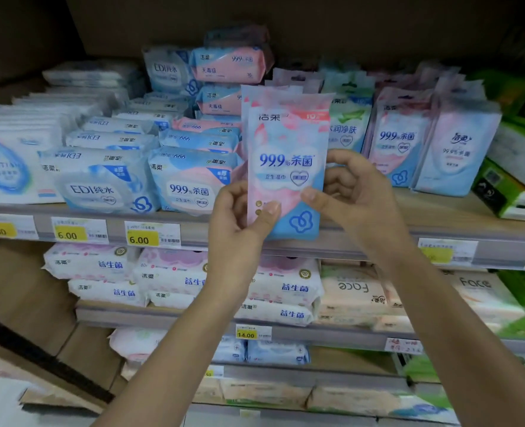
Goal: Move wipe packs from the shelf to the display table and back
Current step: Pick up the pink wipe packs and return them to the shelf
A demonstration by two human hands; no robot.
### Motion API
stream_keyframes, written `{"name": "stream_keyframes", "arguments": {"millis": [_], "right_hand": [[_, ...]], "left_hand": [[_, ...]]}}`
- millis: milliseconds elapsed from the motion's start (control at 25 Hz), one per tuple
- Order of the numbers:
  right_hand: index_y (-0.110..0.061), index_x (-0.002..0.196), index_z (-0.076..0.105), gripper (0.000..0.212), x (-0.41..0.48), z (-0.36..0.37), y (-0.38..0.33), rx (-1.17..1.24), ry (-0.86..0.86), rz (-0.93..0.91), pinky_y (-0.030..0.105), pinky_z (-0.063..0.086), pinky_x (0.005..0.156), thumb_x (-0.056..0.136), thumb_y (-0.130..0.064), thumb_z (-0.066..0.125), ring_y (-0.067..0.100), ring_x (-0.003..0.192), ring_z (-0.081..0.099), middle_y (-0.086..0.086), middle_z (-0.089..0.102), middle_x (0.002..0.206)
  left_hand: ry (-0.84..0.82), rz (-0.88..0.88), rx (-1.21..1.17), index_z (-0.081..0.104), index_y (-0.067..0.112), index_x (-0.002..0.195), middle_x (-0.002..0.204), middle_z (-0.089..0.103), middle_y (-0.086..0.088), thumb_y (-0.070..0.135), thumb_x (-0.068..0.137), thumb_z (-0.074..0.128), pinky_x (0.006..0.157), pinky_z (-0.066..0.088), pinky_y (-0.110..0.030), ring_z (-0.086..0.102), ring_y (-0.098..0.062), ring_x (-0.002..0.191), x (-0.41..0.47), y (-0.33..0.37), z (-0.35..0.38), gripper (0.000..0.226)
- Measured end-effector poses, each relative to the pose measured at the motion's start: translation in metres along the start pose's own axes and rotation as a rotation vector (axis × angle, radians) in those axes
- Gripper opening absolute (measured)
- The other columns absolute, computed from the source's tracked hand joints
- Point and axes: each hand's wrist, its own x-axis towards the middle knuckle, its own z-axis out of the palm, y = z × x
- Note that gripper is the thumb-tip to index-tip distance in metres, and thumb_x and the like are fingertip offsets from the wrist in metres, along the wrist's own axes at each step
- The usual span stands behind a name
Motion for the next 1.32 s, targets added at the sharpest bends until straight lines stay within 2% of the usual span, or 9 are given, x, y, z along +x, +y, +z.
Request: {"name": "stream_keyframes", "arguments": {"millis": [160,280,400,520,680,800,1000,1160,1320], "right_hand": [[-0.014,0.105,0.053,0.039,0.022,-0.008,-0.003,-0.031,0.119,-0.101,0.019,0.051,0.071,0.075,-0.005,0.075,0.016,0.079,0.061,0.017,0.068,0.093],[-0.01,0.106,0.053,0.038,0.028,-0.002,0.006,-0.068,0.183,-0.097,0.017,0.051,0.069,0.076,-0.002,0.074,0.023,0.079,0.06,0.023,0.067,0.094],[-0.009,0.104,0.054,0.037,0.026,0.006,0.019,-0.031,0.219,-0.026,0.011,0.048,0.065,0.074,0.0,0.075,0.011,0.073,0.059,0.012,0.066,0.087],[-0.01,0.101,0.056,0.034,0.024,0.005,0.027,-0.056,0.233,0.036,0.012,0.049,0.065,0.074,-0.003,0.076,0.005,0.066,0.058,0.007,0.067,0.086],[-0.015,0.096,0.06,0.03,0.025,0.004,0.031,-0.145,0.223,0.096,0.026,0.054,0.073,0.073,-0.013,0.079,0.011,0.069,0.06,-0.007,0.063,0.082],[-0.017,0.094,0.06,0.028,0.026,0.009,0.033,-0.164,0.214,0.141,0.03,0.055,0.076,0.074,-0.019,0.078,0.014,0.07,0.06,-0.007,0.061,0.077],[-0.015,0.101,0.06,0.029,0.02,0.01,0.031,-0.271,0.186,0.153,0.021,0.052,0.07,0.078,-0.026,0.074,0.006,0.071,0.059,-0.002,0.064,0.088],[-0.026,0.09,0.059,0.006,-0.004,0.004,0.018,-0.241,0.384,-0.035,0.018,0.047,0.065,0.086,-0.026,0.064,-0.004,0.068,0.055,-0.008,0.062,0.084],[-0.027,0.082,0.061,0.014,-0.055,0.018,0.023,-0.025,0.213,-0.023,0.025,0.05,0.062,0.087,-0.036,0.052,0.005,0.062,0.058,-0.005,0.065,0.071]], "left_hand": [[0.054,0.215,0.449,0.046,0.032,0.107,0.095,0.066,0.013,0.011,0.073,0.077,0.08,0.054,-0.027,0.067,-0.004,0.084,0.027,0.011,0.01,0.05],[0.111,0.315,0.715,0.05,0.025,0.119,0.098,0.07,0.005,0.023,0.071,0.075,0.08,0.055,-0.039,0.068,-0.019,0.088,0.04,0.011,0.009,0.054],[0.11,0.385,0.896,0.05,0.02,0.123,0.1,0.07,-0.005,0.023,0.076,0.071,0.077,0.053,-0.042,0.066,-0.028,0.087,0.039,0.002,0.009,0.051],[0.086,0.373,0.955,0.05,0.02,0.124,0.099,0.07,-0.007,0.021,0.077,0.072,0.076,0.052,-0.043,0.066,-0.03,0.087,0.042,-0.002,0.01,0.052],[0.066,0.374,0.984,0.038,0.021,0.139,0.114,0.066,-0.009,0.02,0.082,0.066,0.078,0.052,-0.045,0.067,-0.033,0.091,0.037,-0.006,0.007,0.064],[0.091,0.437,1.079,0.033,0.014,0.143,0.116,0.066,-0.013,0.016,0.086,0.058,0.072,0.052,-0.046,0.066,-0.036,0.089,0.029,-0.006,0.005,0.062],[0.158,0.578,1.097,0.061,0.008,0.114,0.095,0.072,-0.009,0.013,0.08,0.057,0.063,0.05,-0.033,0.068,-0.028,0.08,0.017,-0.002,0.0,0.034],[0.123,0.616,0.934,0.066,0.009,0.097,0.089,0.07,-0.003,0.014,0.083,0.052,0.067,0.046,-0.021,0.062,-0.012,0.073,0.003,0.007,-0.027,0.02],[0.044,0.461,0.957,0.066,0.02,0.094,0.078,0.071,0.002,0.023,0.085,0.051,0.063,0.054,-0.035,0.066,-0.016,0.067,-0.031,-0.004,-0.06,0.017]]}}
